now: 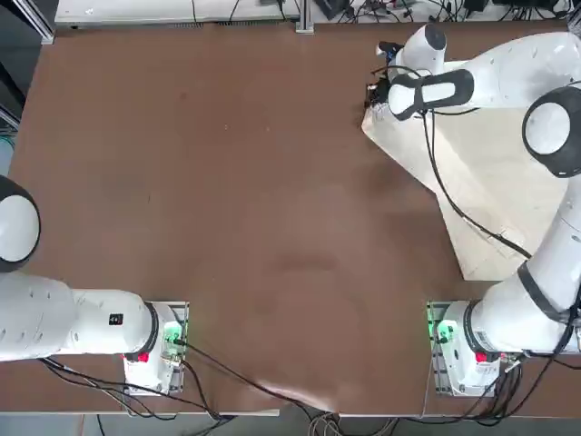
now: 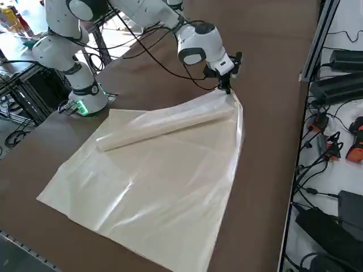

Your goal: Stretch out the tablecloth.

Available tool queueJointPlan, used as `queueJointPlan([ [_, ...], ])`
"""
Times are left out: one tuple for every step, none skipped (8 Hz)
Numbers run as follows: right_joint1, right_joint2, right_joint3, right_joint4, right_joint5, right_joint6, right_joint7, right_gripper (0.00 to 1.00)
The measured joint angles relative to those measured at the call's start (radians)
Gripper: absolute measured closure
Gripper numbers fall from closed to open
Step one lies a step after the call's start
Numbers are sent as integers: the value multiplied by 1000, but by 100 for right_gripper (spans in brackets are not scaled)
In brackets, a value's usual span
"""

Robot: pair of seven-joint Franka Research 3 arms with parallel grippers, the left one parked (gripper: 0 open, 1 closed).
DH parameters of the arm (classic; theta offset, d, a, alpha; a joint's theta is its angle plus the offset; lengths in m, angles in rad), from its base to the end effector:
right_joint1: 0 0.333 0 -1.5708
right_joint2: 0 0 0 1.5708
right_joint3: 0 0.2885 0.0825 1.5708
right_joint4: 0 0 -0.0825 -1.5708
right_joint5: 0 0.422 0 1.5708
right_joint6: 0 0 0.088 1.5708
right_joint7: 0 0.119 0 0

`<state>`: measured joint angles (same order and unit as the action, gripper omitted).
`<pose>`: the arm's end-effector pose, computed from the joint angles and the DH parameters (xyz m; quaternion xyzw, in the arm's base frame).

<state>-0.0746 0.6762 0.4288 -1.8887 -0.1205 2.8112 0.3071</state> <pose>0.6291 0.2318 0.1421 -0.9831 -0.0147 -0.1158 0.1409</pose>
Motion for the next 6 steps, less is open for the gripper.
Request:
queueJointPlan([
  [0,17,-2,29,7,-1,28,98],
  [-1,32,-4,58,25,-3,47,98],
  [0,48,-12,90,58,-11,51,98],
  [0,64,-23,121,86,-21,51,98],
  [-1,79,-33,149,111,-30,53,98],
  [-1,92,-42,172,131,-37,54,98],
])
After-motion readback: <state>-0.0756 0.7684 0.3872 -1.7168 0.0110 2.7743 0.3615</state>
